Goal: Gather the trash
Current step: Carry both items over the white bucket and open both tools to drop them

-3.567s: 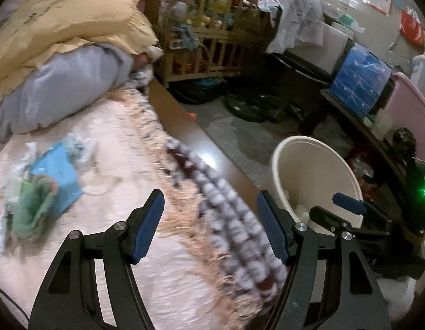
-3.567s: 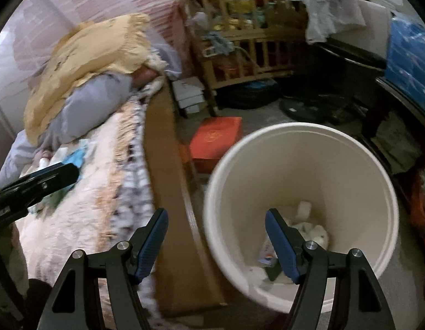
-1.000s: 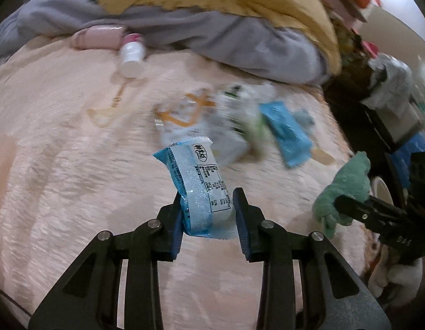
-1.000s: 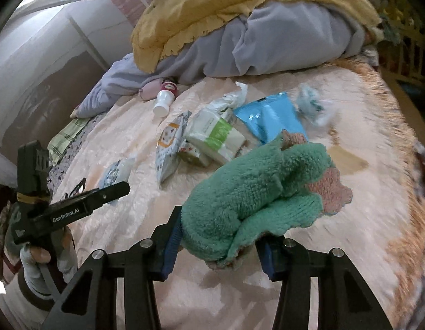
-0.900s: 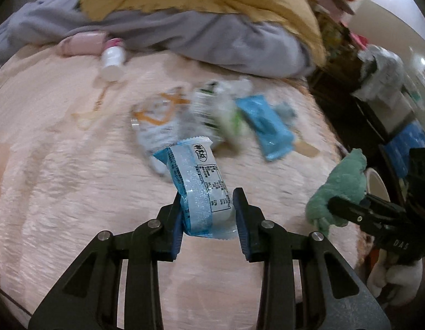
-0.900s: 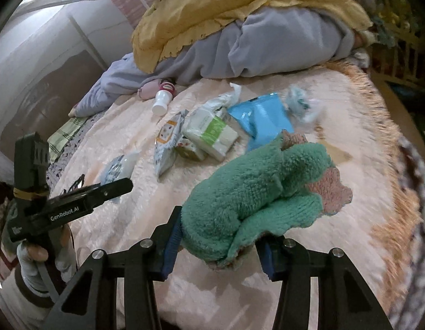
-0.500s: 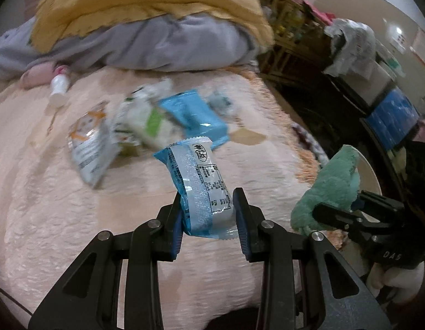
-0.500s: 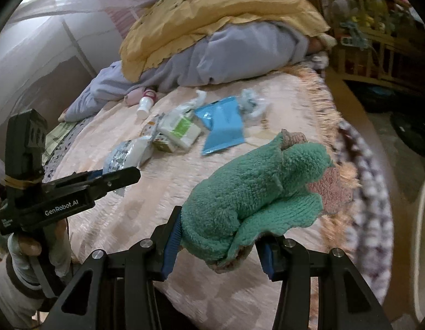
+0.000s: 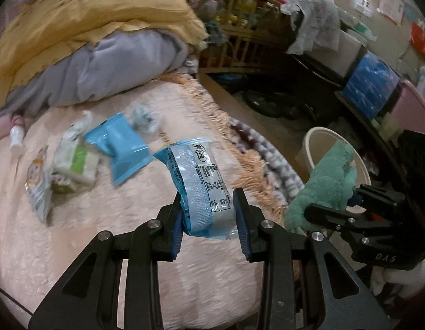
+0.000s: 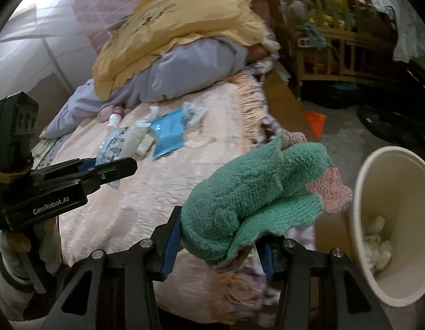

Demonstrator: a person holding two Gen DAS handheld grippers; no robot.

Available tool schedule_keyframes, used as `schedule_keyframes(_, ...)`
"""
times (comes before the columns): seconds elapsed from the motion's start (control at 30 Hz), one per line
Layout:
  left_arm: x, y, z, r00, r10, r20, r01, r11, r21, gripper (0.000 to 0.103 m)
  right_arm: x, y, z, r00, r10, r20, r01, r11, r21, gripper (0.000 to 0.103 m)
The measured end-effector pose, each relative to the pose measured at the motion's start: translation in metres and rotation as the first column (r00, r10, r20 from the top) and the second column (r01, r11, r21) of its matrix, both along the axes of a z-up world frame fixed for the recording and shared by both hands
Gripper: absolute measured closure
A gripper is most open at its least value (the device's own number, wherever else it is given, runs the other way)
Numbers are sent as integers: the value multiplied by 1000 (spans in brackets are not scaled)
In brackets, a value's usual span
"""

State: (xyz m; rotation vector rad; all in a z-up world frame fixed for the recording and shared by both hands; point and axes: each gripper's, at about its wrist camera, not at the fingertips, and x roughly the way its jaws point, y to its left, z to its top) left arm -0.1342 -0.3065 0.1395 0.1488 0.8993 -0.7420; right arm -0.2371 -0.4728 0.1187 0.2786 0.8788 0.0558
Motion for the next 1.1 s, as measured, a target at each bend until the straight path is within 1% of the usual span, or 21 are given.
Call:
schedule_keyframes(0.27, -10, -49, -4, 997, -72, 4, 72, 997, 31, 72, -21, -37, -1, 998, -67, -3, 67, 998, -10, 56)
schedule_keyframes(0.63, -29, -115, -12, 985, -169, -20, 170, 985, 42, 72, -48, -92, -7, 985, -173, -21, 173, 985, -17, 56)
schedule_keyframes(0.9, -40, -156, -14, 977, -212, -33, 213, 976, 37, 72, -62, -125, -13, 970, -238, -47, 237, 971, -38, 56)
schedule_keyframes(1.1, -44, -178, -18, 974, -223, -49, 224, 974, 31, 72, -68, -146, -19, 954, -294, -61, 290, 955, -67, 56)
